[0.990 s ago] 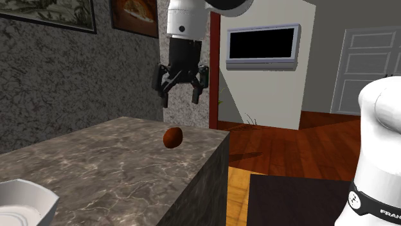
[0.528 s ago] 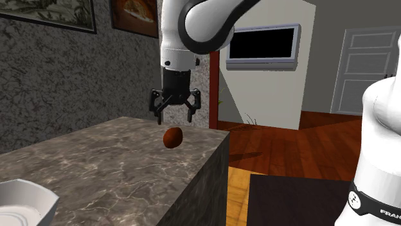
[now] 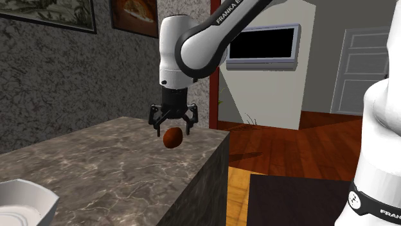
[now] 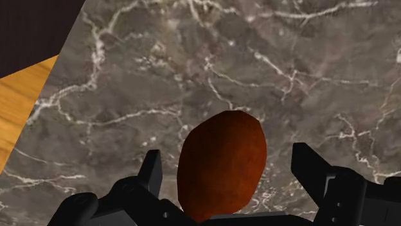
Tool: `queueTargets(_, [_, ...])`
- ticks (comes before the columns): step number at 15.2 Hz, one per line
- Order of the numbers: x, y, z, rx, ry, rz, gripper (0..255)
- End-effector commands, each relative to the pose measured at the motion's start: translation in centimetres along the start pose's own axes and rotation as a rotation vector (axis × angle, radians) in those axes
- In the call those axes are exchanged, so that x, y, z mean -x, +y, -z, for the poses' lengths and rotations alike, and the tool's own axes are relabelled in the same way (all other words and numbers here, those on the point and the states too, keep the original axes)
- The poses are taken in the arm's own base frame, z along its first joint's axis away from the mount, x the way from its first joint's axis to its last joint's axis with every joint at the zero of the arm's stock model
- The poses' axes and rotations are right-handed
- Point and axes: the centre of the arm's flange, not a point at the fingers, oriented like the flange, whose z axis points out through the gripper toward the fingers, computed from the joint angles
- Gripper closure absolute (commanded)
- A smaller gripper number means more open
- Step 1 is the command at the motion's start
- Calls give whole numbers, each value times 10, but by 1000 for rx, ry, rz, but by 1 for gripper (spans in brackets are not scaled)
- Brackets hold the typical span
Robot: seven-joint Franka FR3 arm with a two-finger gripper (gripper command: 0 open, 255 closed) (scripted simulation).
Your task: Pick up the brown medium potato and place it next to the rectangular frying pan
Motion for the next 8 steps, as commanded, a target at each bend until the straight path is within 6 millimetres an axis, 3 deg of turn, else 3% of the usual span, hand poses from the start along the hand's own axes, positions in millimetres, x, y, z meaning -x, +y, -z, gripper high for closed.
queueTargets(1, [0, 1, -11, 0, 0, -1, 0])
queueTargets(8, [0, 1, -14, 0, 0, -1, 0])
